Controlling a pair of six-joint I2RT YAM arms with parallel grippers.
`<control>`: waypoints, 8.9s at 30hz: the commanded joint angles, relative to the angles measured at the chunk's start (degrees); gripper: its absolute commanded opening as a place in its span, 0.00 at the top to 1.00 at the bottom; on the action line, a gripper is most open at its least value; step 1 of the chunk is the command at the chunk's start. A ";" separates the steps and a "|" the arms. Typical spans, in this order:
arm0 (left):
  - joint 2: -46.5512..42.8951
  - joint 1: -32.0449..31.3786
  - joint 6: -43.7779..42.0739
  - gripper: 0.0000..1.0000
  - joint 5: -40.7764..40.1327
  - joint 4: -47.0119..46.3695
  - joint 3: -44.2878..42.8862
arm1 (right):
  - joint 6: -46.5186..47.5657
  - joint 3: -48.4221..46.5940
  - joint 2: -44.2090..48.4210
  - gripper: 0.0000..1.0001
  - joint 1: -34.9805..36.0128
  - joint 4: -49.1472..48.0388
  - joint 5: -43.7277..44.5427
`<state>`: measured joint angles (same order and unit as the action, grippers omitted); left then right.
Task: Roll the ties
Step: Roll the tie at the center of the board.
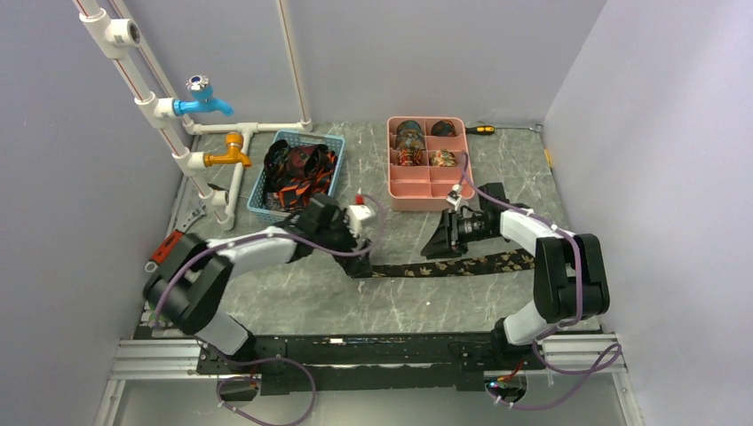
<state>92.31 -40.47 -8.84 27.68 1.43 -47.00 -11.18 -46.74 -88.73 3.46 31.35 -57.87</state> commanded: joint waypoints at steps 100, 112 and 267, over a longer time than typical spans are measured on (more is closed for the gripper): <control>13.62 -0.75 50.60 0.88 19.39 -30.56 -5.24 | 4.99 -3.51 -3.59 0.41 9.89 0.76 3.34; 18.49 -0.54 51.26 0.79 18.35 -29.81 -6.04 | 4.18 -4.26 -8.77 0.47 10.33 -0.94 7.13; 1.30 -2.13 -17.62 0.31 5.63 -14.94 8.21 | 10.13 -8.89 -20.17 1.00 15.73 -2.60 21.30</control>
<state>93.21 -42.19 -28.21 29.36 -12.58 -38.17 -3.99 -56.60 -107.24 18.72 31.66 -44.82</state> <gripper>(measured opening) 0.695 0.018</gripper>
